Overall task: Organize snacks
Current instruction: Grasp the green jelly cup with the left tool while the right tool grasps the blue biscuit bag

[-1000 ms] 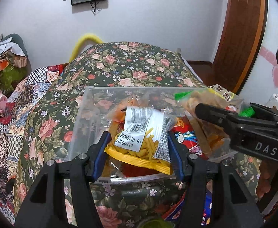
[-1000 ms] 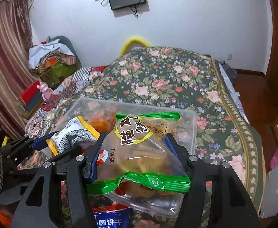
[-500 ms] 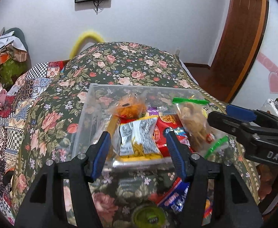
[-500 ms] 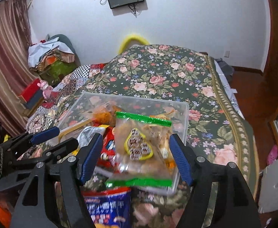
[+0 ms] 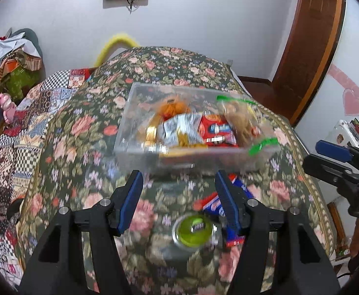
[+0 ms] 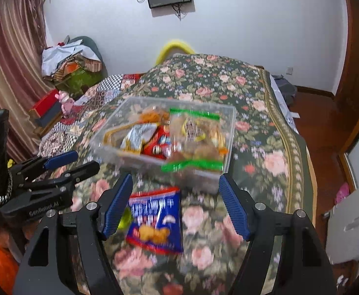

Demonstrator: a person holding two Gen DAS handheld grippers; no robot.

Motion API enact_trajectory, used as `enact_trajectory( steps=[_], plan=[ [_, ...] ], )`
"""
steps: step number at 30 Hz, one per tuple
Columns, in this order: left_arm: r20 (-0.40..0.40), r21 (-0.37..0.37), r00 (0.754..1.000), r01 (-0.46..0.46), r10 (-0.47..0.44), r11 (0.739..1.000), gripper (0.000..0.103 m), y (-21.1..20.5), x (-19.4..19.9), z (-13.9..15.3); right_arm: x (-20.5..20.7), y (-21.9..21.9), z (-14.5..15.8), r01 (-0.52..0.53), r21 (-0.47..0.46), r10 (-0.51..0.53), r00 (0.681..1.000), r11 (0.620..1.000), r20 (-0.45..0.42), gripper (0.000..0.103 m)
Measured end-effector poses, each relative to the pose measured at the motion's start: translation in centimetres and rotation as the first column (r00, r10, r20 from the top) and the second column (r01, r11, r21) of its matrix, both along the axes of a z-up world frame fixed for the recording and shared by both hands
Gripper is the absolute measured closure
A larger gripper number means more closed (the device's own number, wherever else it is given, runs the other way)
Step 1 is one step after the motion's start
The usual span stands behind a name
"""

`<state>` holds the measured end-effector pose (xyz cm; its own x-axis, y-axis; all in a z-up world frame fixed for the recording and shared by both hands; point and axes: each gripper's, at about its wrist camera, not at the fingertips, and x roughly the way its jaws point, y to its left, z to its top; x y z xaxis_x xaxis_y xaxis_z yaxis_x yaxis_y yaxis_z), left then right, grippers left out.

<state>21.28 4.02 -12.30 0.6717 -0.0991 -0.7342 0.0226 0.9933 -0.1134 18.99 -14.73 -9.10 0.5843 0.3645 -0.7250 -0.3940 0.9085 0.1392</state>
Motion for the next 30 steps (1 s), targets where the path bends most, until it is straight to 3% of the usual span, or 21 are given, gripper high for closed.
enact_trajectory(
  steps=[8, 17, 22, 30],
  plan=[
    [-0.05, 0.002, 0.999, 0.017, -0.017, 1.0, 0.042, -0.3, -2.3, -2.8, -2.7, -1.0, -2.5, 0.011, -0.022, -0.012, 0.999, 1.0, -0.049, 0.032],
    [-0.131, -0.031, 0.99, 0.052, -0.055, 0.998, 0.042, -0.3, -2.6, -6.4, -2.2, 2.0, -6.4, -0.069, -0.036, 0.064, 0.99, 0.997, -0.123, 0.032],
    [-0.134, -0.014, 0.988, 0.079, -0.081, 0.997, 0.042, -0.5, -2.6, -7.3, -0.6, 2.9, -8.2, -0.074, -0.036, 0.068, 0.985, 0.997, -0.159, 0.032],
    [-0.119, -0.077, 0.987, 0.095, -0.103, 0.993, 0.043, -0.4, -1.2, -8.0, 0.8, 2.6, -9.8, -0.062, 0.021, 0.065, 0.975, 0.998, -0.211, 0.028]
  ],
)
